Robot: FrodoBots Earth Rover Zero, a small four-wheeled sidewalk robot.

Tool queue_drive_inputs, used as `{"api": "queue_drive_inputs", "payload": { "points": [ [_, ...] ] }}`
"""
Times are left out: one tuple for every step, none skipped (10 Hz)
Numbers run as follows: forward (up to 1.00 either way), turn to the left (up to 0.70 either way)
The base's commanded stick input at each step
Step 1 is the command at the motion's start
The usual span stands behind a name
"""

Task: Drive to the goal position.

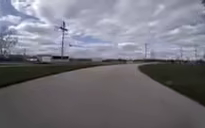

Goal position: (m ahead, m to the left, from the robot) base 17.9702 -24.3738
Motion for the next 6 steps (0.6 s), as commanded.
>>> {"api": "queue_drive_inputs", "payload": {
  "points": [
    [1.0,0.0],
    [1.0,-0.01],
    [1.0,-0.06],
    [1.0,-0.27],
    [1.0,-0.4],
    [1.0,-0.39]
  ]
}}
